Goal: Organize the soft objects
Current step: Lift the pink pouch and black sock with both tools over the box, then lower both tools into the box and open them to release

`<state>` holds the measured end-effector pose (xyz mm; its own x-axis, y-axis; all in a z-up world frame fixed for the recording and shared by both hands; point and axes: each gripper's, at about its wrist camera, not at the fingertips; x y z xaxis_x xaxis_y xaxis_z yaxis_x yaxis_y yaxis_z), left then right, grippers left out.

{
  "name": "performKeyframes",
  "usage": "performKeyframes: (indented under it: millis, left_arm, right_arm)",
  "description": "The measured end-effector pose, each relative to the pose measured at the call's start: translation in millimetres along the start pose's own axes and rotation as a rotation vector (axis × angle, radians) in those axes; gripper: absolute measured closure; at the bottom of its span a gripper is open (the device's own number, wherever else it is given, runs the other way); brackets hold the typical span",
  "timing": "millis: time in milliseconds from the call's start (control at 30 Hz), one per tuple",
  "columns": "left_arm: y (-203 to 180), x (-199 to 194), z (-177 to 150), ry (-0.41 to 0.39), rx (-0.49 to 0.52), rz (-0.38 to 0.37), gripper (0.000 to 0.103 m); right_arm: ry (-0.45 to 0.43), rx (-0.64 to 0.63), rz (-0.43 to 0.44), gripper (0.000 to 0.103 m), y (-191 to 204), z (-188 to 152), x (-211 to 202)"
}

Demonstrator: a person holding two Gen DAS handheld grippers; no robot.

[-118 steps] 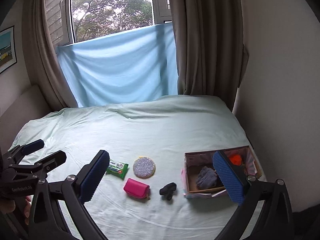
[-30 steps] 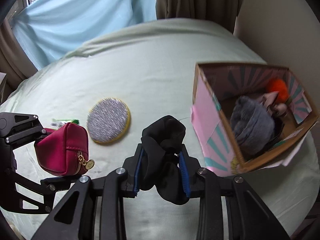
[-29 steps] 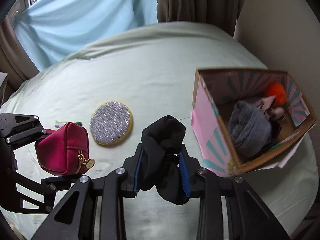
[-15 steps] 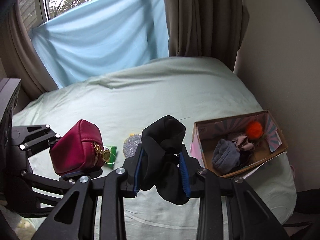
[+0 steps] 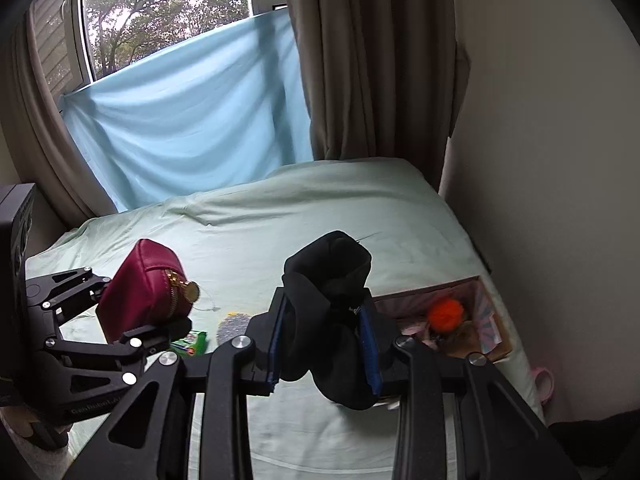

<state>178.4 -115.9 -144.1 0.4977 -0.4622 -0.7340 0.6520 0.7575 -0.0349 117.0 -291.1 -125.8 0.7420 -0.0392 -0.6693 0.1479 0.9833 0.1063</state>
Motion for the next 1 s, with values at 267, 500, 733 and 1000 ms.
performKeyframes:
  millis: [267,500,733,1000]
  left_arm:
    - [-43.0,74.8,27.3,0.08,-0.184,0.064,0.056]
    - [-68.2,150.2,30.8,0.19,-0.263,0.068,0.056]
    - [-85.9,213.9,23.9,0.284,-0.324,0.041,0.056]
    - [-98.1,273.8,5.6,0.405,-0.333,0.018,0.056]
  right_arm:
    - [0.028,-0.083,0.019,0.073,-79.4,5.0,35.5]
    - [0.147,-0.082,0.028,0.073,-135.4,-8.5,95.9]
    - [0.341,-0.02,0.037,0.073,-183.0,-27.7,156.7]
    - [0.5,0.039,0.024,0.073,-205.4,-48.7,209.1]
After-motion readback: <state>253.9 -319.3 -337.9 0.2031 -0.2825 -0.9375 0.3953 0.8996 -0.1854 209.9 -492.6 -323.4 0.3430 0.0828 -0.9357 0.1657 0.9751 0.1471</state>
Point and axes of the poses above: each gripper's, at about its wrist camera, not at the fingertips, and x roughly the way its jaws point, y to its left, z to its top, and after that the axes turned 4 degrees about -y, right-handed
